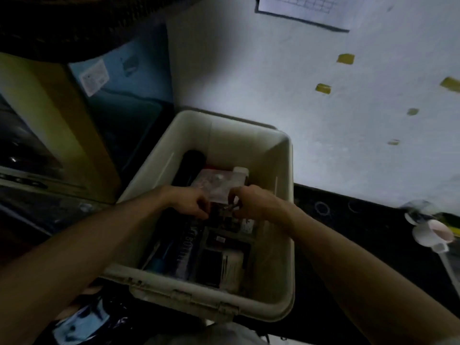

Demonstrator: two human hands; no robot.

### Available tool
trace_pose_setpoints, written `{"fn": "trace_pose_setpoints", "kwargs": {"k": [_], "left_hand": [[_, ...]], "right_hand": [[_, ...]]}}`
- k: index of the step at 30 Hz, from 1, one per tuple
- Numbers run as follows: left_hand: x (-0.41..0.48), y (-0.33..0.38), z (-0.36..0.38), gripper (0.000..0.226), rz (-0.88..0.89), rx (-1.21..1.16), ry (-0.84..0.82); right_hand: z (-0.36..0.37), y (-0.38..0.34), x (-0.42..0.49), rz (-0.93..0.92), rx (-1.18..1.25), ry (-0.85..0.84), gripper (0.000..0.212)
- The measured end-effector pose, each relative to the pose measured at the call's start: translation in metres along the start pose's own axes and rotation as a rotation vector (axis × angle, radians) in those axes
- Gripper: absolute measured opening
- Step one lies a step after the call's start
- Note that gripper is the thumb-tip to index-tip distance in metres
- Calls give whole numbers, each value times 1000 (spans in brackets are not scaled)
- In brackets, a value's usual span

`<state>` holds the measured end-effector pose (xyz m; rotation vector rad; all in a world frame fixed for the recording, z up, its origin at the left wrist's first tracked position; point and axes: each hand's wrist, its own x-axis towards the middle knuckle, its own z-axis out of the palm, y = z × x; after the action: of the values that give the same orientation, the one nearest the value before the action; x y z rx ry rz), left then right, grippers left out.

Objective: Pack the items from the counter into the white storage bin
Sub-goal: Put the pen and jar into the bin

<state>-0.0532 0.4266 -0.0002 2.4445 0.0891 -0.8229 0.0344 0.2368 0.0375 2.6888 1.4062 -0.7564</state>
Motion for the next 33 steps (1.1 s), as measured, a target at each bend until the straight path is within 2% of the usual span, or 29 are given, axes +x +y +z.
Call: {"fn": "trace_pose_setpoints", "kwargs": {"k": [5,8,12,15,18,24,29,33], "left_hand": [[1,-3,3,30,-51,95,-125],[1,-8,7,31,-33,165,11],[-3,-7,15,60,76,371,260],[-6,-5,13,50,127,535,377],[-4,-10,3,32,205,545,503],[5,2,-16,36,281,573,676],[16,35,-34,35,338,508,797],[29,76,-43,24,379,539,916]], "right_hand": [[-2,-2,1,19,-128,-83,23],[0,0,2,8,-75,-16,23],[3,2,6,25,-38,23,16],[1,4,7,19,-47,39,17],[-6,5,5,-4,-36,85,21],[-18,7,-2,-10,-102,188,16],[-37,16,-17,25,-76,409,13],[-45,47,-29,79,-105,585,23]]}}
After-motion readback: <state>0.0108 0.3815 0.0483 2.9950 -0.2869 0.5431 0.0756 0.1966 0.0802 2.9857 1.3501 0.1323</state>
